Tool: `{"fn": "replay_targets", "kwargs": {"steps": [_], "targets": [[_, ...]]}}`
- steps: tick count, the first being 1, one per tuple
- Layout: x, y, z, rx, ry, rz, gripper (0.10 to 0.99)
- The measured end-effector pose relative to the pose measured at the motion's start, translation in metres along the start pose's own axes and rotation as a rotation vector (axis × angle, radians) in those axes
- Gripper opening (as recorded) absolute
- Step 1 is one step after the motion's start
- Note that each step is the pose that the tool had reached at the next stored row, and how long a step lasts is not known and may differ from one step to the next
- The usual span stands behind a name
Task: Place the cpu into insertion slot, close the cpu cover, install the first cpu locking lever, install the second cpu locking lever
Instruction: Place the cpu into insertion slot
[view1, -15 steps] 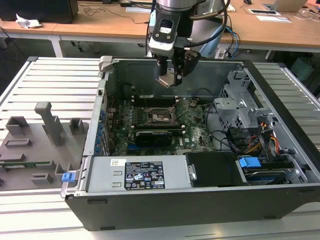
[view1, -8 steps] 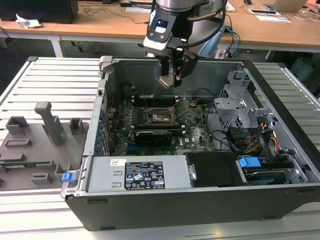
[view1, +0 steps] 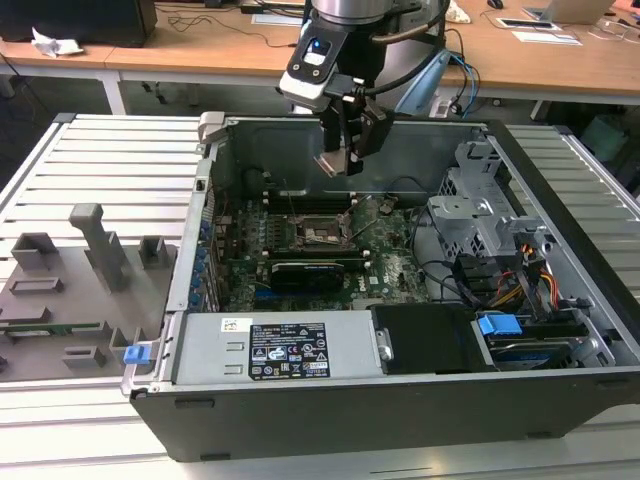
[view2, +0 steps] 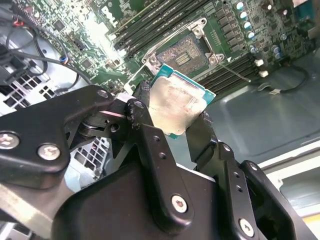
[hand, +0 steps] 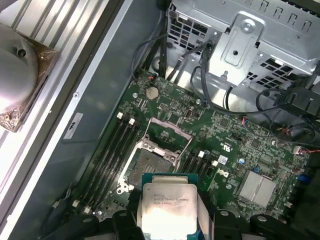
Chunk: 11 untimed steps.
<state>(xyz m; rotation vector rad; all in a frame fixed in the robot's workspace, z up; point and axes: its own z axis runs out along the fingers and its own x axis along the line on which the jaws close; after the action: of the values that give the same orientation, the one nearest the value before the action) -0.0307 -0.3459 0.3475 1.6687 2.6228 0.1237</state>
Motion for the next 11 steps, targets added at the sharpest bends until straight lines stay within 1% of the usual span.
{"fn": "replay_targets", "kwargs": {"steps": [4,6,7,9,11], "targets": [[0.0000,-0.0002,0.0024,0.000,-0.0010,0.003,0.533],[0.0000,-0.0003,0.0036,0.001,-0.0036,0.003,0.533],[-0.0001,-0.0004,0.0041,0.003,-0.0071,0.003,0.533],[-0.0001,-0.0005,0.0065,0.004,-0.0090,0.005,0.533],[-0.0001,-0.0006,0.0074,0.004,-0.0108,0.024,0.533]]}}
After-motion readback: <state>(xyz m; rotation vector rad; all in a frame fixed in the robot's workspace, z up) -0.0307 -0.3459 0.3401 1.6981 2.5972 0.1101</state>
